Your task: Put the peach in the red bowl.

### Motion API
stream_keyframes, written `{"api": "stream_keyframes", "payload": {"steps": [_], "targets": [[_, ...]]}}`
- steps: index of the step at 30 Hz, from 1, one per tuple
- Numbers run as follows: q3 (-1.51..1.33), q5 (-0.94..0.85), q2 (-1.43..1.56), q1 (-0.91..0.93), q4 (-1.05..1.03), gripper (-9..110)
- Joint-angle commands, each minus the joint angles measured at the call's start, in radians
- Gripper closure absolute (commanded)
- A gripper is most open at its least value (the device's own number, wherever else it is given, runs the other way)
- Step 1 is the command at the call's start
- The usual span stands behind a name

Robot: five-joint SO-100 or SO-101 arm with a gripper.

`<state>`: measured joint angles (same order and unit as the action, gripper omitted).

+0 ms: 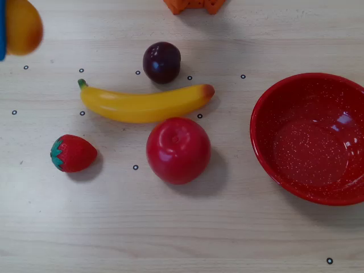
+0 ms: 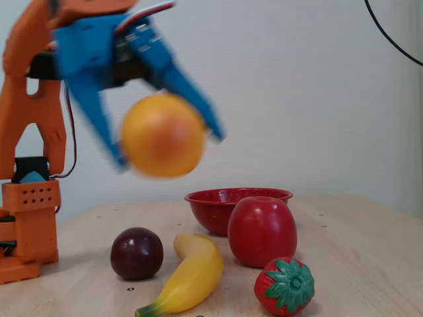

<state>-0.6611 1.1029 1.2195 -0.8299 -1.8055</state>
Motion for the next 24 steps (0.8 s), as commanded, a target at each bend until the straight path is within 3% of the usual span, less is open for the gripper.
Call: {"api": "stream_keyframes", "payload": {"steps": [1,15,24], "targets": [[0.092,-0.107,0.19,0.132,-0.092,101],[0.12,-0.64,0.334,0.839,-0.092,101],[0.15,-1.019,0.258,1.141,-0.092,101]]}}
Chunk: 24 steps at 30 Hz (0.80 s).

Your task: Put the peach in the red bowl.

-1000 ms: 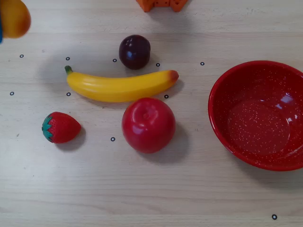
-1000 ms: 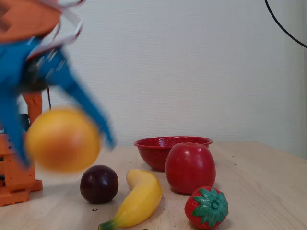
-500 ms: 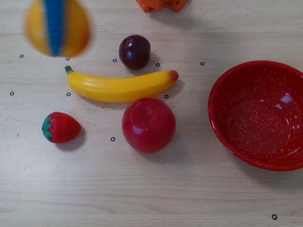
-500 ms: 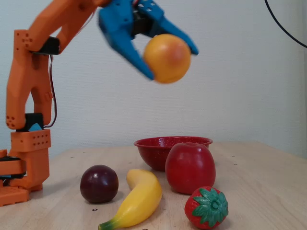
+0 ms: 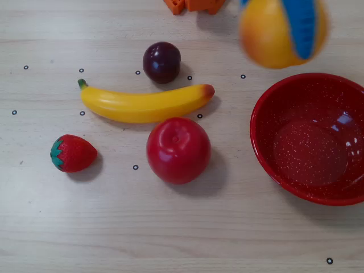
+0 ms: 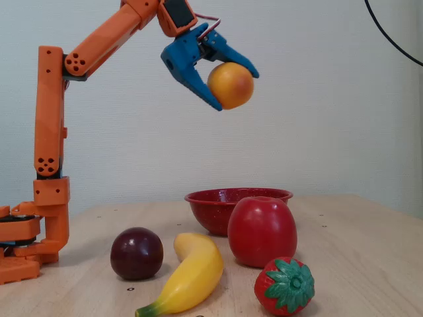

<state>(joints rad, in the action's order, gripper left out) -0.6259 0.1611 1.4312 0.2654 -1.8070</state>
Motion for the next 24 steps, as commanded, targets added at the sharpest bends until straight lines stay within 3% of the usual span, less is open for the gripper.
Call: {"api": "stream_keyframes", "payload": {"steps": [1,12,24], "targets": [[0.124,-0.115,0.025,0.069,-0.091,101],[0.146,-0.359,-0.25,0.244,-0.091,101],[0.259,-0.273,-0.603,0.299,-0.083,101]]}}
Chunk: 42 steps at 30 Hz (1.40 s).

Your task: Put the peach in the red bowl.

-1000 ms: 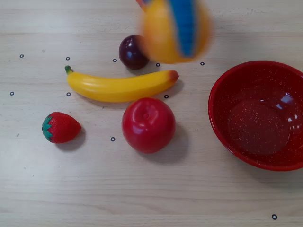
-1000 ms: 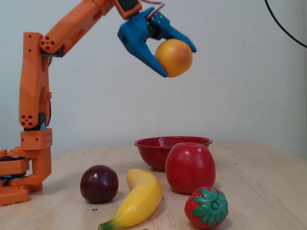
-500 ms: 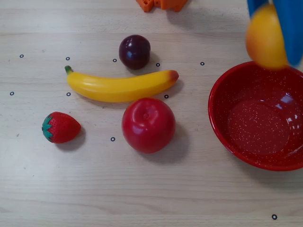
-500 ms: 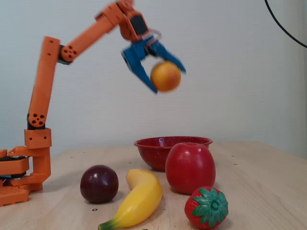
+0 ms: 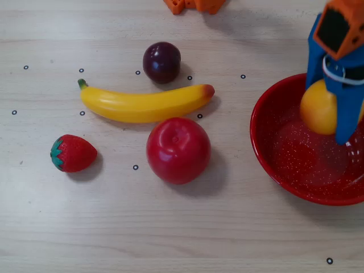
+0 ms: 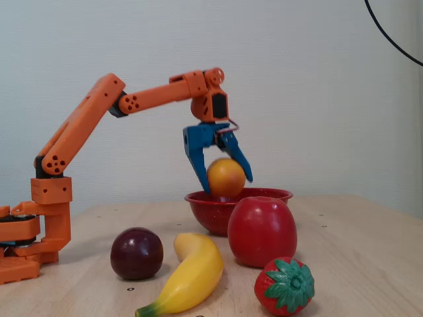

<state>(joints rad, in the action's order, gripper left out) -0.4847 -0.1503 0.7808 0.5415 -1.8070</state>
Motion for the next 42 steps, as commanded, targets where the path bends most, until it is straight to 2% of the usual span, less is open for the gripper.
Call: {"api": "stream_keyframes", "payload": {"steps": [1,10,14,19,28,33,42], "targets": [[0.133,0.051,0.023,0.021,-0.074,101],[0.229,0.181,-0.164,0.003,-0.026,99],[0.212,0.184,-0.169,-0.009,-0.058,55],[0.245,0.232,-0.126,-0.011,-0.089,44],[0.242,0.284,-0.015,-0.04,-0.091,46],[0.253,0.319,0.118,-0.081,-0.091,60],[0.169,0.318,0.371,-0.144,-0.091,93]]}}
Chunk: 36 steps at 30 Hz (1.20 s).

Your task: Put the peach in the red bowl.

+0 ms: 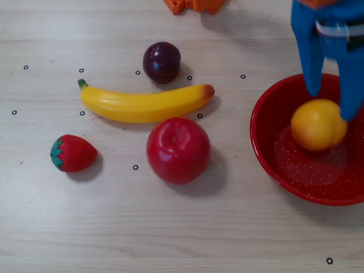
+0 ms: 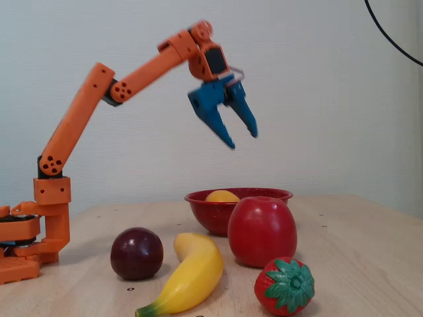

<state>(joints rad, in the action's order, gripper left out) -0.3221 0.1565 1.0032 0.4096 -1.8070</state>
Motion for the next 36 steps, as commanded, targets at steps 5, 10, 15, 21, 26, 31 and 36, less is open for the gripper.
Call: {"api": "stream_keyframes", "payload": {"steps": [5,10,15,21,26,31,36], "targets": [[-0.1,-0.032,0.278,-0.044,-0.091,101],[-0.298,-0.067,0.448,-0.074,-0.087,101],[-0.598,-0.077,0.647,-0.11,-0.005,101],[-0.997,-0.052,0.884,-0.172,0.187,101],[-1.284,-0.043,1.037,-0.224,0.364,101],[-1.566,-0.041,1.21,-0.265,0.545,101],[-1.844,-0.035,1.436,-0.308,0.692,101]]}}
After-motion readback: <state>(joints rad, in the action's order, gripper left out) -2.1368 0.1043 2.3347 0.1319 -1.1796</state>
